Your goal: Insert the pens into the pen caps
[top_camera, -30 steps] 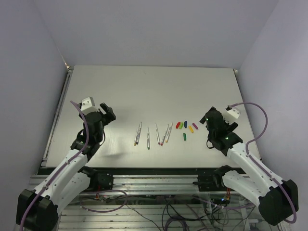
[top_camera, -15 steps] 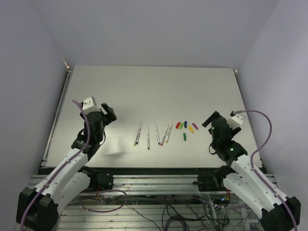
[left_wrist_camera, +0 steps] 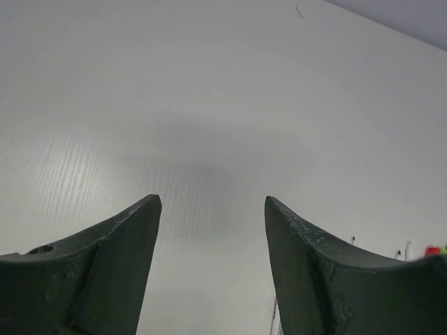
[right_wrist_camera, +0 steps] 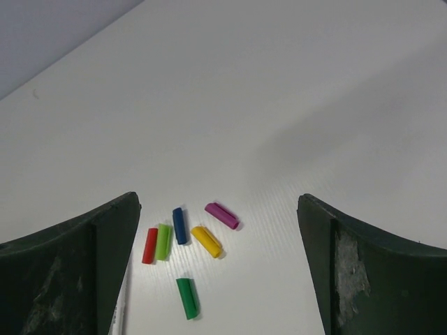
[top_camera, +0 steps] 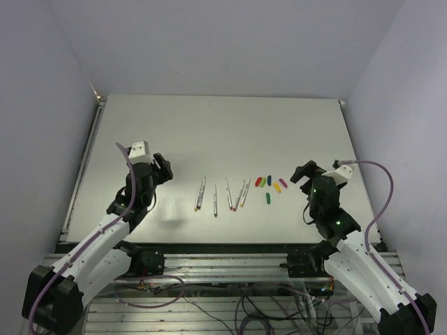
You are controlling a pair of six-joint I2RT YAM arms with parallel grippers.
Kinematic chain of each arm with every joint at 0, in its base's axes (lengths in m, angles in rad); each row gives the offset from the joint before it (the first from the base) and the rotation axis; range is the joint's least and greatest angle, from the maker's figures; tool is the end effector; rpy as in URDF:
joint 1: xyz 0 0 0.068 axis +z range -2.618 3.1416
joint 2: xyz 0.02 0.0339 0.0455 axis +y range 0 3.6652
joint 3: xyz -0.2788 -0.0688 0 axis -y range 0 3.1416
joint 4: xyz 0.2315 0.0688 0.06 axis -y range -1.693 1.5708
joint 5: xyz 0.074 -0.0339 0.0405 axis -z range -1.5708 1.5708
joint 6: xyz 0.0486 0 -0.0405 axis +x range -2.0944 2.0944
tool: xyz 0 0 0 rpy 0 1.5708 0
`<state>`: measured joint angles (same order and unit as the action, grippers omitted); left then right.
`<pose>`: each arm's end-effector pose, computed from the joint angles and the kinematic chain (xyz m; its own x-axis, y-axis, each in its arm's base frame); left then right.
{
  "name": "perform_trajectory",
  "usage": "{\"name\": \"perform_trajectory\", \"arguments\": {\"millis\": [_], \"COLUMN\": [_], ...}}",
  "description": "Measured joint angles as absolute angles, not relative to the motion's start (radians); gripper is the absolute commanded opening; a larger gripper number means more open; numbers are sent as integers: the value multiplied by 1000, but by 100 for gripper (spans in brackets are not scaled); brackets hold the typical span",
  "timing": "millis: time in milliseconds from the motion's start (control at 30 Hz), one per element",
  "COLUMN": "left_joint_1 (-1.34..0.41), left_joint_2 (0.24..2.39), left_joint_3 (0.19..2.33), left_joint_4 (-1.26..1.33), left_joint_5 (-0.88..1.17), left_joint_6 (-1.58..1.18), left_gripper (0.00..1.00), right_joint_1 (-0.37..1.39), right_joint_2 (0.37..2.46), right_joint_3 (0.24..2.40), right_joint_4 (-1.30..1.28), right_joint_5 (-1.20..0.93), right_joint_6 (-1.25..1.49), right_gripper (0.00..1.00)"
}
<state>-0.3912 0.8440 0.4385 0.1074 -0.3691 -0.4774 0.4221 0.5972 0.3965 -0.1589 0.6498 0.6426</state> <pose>0.1779 -0.0544 0.2506 -0.2581 -0.3571 -0.8977 -0.0921 0.9340 -0.3451 0.1341 0.0280 0.2433 -0.1429 0.4589 -0.8769 0.3448 0.8536 0.3905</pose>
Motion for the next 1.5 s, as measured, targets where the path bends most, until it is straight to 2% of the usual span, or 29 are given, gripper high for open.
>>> {"name": "perform_trajectory", "arguments": {"millis": [100, 167, 267, 367, 400, 467, 567, 767, 867, 933, 1267, 1500], "left_joint_1": [-430, -465, -513, -562, -575, -609, -646, -670, -670, -671, -696, -723], "left_joint_2": [841, 844, 873, 936, 954, 999, 1051, 1138, 1180, 1210, 1319, 1346], "left_joint_3": [427, 411, 390, 385, 385, 385, 385, 385, 387, 389, 446, 505], "left_joint_4": [109, 120, 145, 162, 167, 172, 186, 240, 271, 284, 304, 262], "left_joint_5": [-370, -369, -366, -373, -375, -387, -403, -420, -421, -419, -406, -406], "left_joint_6": [-471, -470, -470, -464, -460, -451, -438, -433, -435, -438, -453, -455], "left_gripper": [59, 56, 54, 52, 49, 36, 33, 50, 55, 62, 55, 54], "right_joint_1": [422, 422, 422, 422, 422, 422, 422, 422, 422, 422, 422, 422], "right_joint_2": [597, 595, 586, 572, 567, 554, 548, 585, 605, 609, 596, 591], "right_joint_3": [395, 389, 377, 369, 368, 367, 367, 368, 367, 367, 365, 365], "right_joint_4": [-127, -109, -102, -99, -97, -89, -76, -76, -75, -71, -64, -65], "right_joint_5": [630, 628, 643, 645, 646, 646, 647, 622, 602, 591, 571, 571], "right_joint_6": [635, 640, 660, 652, 646, 627, 607, 586, 581, 578, 579, 585], "right_gripper": [65, 52, 47, 31, 29, 25, 17, 20, 17, 16, 14, 15]}}
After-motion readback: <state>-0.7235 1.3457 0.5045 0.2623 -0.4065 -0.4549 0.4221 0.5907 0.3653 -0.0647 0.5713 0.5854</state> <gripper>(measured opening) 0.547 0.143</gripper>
